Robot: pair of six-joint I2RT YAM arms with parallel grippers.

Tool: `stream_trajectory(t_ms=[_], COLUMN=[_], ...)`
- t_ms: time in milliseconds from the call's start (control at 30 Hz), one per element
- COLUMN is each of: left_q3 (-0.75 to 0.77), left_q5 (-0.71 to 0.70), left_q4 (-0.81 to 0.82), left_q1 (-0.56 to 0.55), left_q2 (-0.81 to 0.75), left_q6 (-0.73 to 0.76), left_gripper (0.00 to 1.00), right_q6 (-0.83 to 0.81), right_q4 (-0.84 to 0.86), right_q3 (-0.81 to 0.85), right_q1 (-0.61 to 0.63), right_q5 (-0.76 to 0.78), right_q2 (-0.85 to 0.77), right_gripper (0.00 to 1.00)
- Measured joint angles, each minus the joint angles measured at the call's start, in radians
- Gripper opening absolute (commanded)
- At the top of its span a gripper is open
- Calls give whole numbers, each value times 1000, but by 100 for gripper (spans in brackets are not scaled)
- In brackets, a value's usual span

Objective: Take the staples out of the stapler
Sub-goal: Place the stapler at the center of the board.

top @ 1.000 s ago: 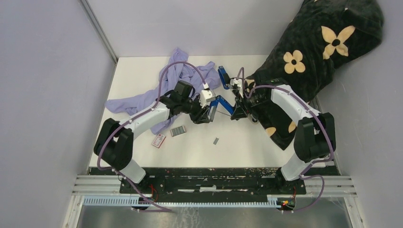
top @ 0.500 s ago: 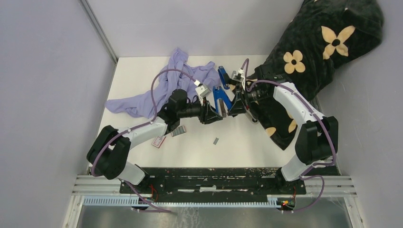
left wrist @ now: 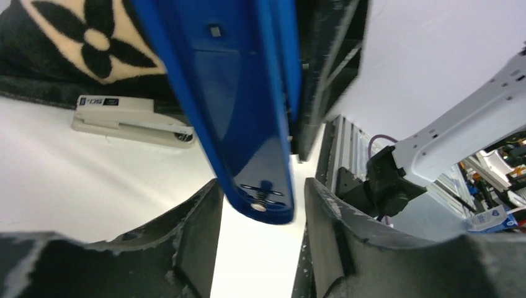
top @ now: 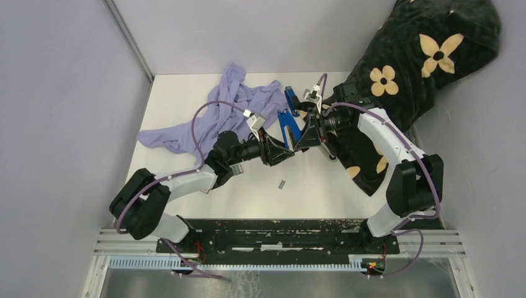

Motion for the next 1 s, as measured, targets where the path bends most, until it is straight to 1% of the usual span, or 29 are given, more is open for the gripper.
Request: stream_trajectory(t_ms=[67, 100, 200, 400, 533, 767, 1000], left_q3=[-31, -37, -75, -107, -129, -138, -141], left_q5=[-25, -29, -77, -195, -298, -460, -605], left_q4=[22, 23, 29, -44, -153, -333, -458], left_q1=[-8, -13, -21, -23, -23, -23, -23], left_q2=[-44, -56, -129, -272, -387, -546, -603], left_q6=[1, 2, 11, 43, 70, 101, 114], left_gripper=[81, 85, 90, 95, 100, 99, 99], right_q6=[30, 44, 72, 123, 143, 148, 125], right_q4=[9, 10, 24, 74, 88, 85, 51], right_q3=[0, 0, 0, -5, -8, -8, -8], right_q1=[1, 0, 0, 0, -1, -4, -5], right_q5=[-12, -18, -21, -19, -2, 69, 163], right_q2=[0, 0, 0, 0, 0, 0, -1], right_gripper=[1, 1, 1, 1, 1, 1, 1])
